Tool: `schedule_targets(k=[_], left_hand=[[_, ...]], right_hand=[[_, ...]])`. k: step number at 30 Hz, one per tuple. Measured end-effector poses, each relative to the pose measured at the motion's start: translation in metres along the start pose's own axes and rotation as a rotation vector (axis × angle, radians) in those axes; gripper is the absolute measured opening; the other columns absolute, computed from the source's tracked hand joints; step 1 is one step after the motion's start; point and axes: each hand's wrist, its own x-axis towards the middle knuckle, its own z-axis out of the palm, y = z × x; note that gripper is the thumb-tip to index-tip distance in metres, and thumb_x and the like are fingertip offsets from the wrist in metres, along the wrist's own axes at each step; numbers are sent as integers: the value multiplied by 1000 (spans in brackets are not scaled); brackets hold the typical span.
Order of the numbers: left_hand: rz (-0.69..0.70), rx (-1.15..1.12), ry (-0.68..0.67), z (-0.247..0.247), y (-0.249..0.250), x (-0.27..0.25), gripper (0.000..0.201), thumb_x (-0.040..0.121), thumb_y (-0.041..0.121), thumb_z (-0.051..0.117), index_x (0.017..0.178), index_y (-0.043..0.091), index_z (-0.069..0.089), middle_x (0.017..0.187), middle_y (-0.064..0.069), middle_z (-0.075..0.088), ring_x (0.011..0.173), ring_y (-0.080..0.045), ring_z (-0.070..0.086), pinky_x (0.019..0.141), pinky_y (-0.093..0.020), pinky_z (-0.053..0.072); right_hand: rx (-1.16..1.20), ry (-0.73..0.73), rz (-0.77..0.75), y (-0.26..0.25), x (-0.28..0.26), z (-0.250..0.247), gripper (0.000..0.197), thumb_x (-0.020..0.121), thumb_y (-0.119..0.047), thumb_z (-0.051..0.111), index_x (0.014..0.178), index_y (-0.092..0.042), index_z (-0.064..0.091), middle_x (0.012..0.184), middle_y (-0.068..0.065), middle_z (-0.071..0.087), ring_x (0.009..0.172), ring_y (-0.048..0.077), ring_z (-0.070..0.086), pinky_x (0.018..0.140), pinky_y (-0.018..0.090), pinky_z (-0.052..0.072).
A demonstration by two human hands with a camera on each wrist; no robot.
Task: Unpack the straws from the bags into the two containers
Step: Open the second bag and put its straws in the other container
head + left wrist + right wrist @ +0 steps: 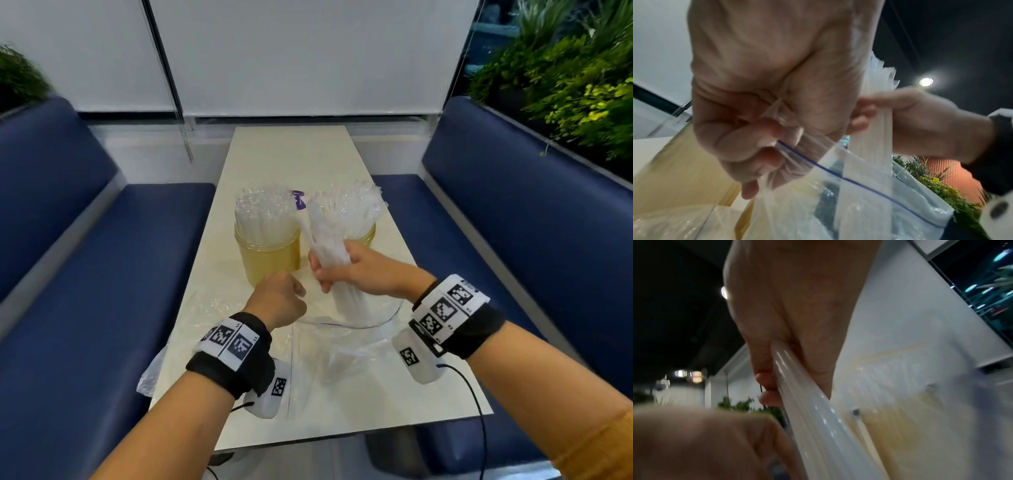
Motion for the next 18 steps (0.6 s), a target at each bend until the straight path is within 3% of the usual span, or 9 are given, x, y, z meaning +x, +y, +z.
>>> schedule_targets(k=[3,7,9,12,15,18], left_hand=[[-28,-14,-31,2,-3,0,37,86,8,59,118,22,71,126,-1,64,112,-25,62,96,-38,54],[-11,-42,-64,4,-9,1,39,91,9,55,125,22,69,133,-2,63,109,-30,67,74,-27,54],[5,-49,-73,4,-11,2,37,92,11,57,125,24,69,137,-2,61,116,-28,64,89,-32,55],[10,-35,-103,5,-14,4,37,93,14,59,127,26,67,143,-2,57,129,-24,54,110,-38,44],[36,-31,-122,6,-18,5,39,94,16,59,131,27,64,147,-1,51,135,-21,48,113,-35,40],[78,-30,-147,6,-21,6,42,94,14,58,135,26,62,149,-1,48,138,-21,46,112,-30,38]], right_hand=[[155,76,-130,-36,4,-18,4,98,-5,57,99,-9,56,79,12,60,80,27,59,87,41,55],[347,244,-308,-78,24,-59,12,97,2,55,98,-9,53,74,7,56,73,24,55,84,51,52],[358,375,-383,-92,39,-82,12,97,3,55,97,-8,53,73,6,56,70,24,56,80,49,51],[331,601,-408,-98,62,-112,10,94,0,57,96,-10,53,74,4,56,70,23,60,77,49,52],[287,768,-356,-81,84,-129,9,91,-6,57,94,-13,54,72,3,57,68,22,60,75,48,53],[211,781,-257,-48,104,-133,7,92,-10,57,94,-16,53,69,2,59,68,21,61,76,49,55]])
